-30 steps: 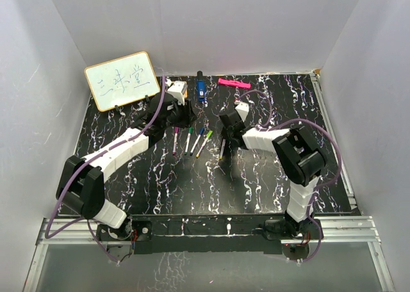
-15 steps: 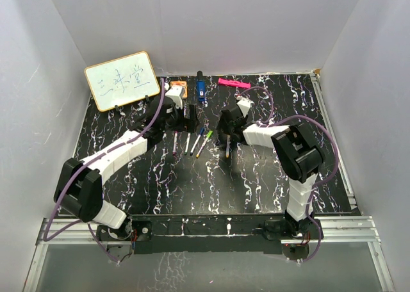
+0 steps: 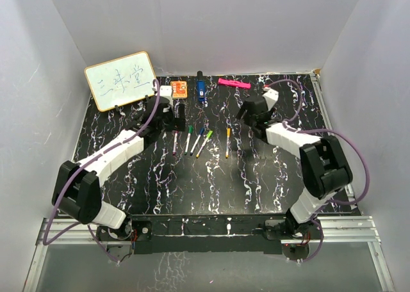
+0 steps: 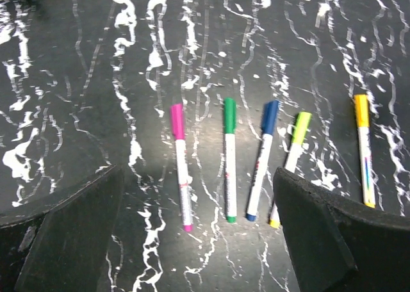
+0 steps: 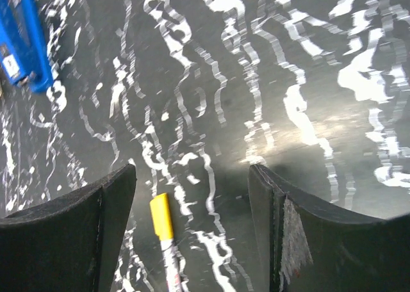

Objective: Insert the pens into the pen caps

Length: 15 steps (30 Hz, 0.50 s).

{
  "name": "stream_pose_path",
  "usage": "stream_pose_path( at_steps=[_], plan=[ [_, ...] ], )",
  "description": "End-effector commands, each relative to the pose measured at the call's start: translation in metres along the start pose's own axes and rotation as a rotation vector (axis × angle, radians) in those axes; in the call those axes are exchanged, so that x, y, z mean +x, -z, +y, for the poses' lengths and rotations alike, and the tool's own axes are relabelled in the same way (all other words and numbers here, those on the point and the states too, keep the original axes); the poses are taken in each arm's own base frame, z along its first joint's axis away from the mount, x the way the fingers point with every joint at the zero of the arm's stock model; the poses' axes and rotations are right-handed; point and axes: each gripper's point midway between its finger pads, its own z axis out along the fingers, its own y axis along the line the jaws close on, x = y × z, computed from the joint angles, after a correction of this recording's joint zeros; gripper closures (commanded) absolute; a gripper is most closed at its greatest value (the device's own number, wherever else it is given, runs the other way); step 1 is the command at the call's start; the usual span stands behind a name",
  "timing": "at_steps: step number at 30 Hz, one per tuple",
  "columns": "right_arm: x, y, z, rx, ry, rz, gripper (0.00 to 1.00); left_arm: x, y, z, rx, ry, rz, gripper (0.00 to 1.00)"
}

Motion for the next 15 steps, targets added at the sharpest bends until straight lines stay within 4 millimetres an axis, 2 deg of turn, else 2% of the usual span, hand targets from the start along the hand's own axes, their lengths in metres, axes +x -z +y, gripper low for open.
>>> stream_pose_path(
  at_steps=[1, 4, 9, 13, 15],
  plan=[
    [-0.029, 0.006, -0.045, 0.063, -0.058, -0.059, 0.31, -0.01, -0.002, 0.034, -0.103, 0.049, 0.011, 0.02],
    [-0.038, 0.009, -0.084, 0.109, -0.106, -0.068, 0.31, -0.007, -0.005, 0.051, -0.159, 0.082, 0.015, 0.02],
    [-0.047, 0.018, -0.14, 0.177, -0.18, -0.088, 0.3, -0.013, 0.002, 0.077, -0.305, 0.092, -0.019, 0.02],
    [-0.051, 0.023, -0.169, 0.205, -0.241, -0.104, 0.3, -0.015, 0.003, 0.092, -0.412, 0.089, 0.01, 0.02],
    [-0.052, 0.025, -0.174, 0.209, -0.252, -0.111, 0.3, -0.012, 0.0, 0.092, -0.417, 0.093, 0.022, 0.02]
  ],
)
